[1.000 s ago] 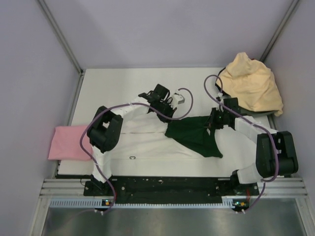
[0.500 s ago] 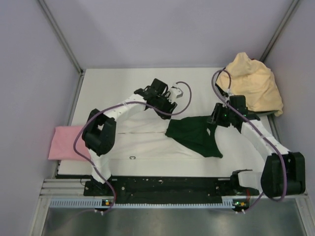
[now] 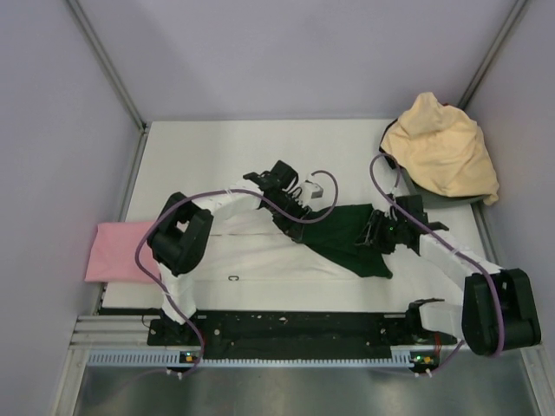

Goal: Fold and stack the t-shirts
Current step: Fold the other side of the tshirt into a rectangle, then rotate the tshirt 90 degrees, then grab the bottom of the folded rectangular tshirt with both arms

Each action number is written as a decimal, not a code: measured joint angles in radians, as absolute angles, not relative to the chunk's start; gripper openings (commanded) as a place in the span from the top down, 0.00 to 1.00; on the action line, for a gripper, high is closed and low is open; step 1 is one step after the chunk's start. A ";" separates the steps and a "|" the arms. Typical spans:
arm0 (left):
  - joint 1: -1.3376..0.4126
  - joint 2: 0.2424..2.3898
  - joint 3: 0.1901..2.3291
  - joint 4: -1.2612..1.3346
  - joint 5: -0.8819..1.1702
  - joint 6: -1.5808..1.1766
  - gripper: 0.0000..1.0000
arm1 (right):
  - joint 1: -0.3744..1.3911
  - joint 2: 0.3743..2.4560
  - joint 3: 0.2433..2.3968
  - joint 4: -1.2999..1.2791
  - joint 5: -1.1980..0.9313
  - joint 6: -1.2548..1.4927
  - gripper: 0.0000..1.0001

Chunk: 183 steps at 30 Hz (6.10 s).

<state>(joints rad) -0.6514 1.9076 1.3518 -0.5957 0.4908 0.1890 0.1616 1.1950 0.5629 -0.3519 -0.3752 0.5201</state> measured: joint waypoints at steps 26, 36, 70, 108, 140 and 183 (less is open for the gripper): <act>-0.651 1.940 1.352 -0.614 0.527 0.196 0.99 | 0.166 1.157 0.513 -0.429 -0.363 0.550 1.00; -0.651 1.940 1.362 -0.685 0.504 0.251 0.58 | 0.166 1.183 0.532 -0.537 -0.297 0.522 0.67; -0.005 1.665 1.097 -0.677 0.049 0.602 0.67 | 0.102 1.855 1.205 -0.578 -0.157 0.284 1.00; -0.076 1.365 0.923 -0.877 0.105 0.737 0.55 | 0.102 1.811 1.467 -0.639 -0.040 0.274 0.47; -0.841 1.445 0.821 -0.806 0.344 0.744 0.63 | 0.069 2.651 2.447 -0.516 -0.463 0.455 0.37; -0.906 1.186 0.534 -0.598 0.435 0.997 0.88 | 1.345 1.131 0.449 -0.270 -0.219 -0.875 0.88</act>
<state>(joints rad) -0.9062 1.1862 0.5339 -0.5976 0.4351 0.9974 1.3449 1.1313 0.4488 -0.2703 -0.2188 -0.8749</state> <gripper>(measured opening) 0.397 0.438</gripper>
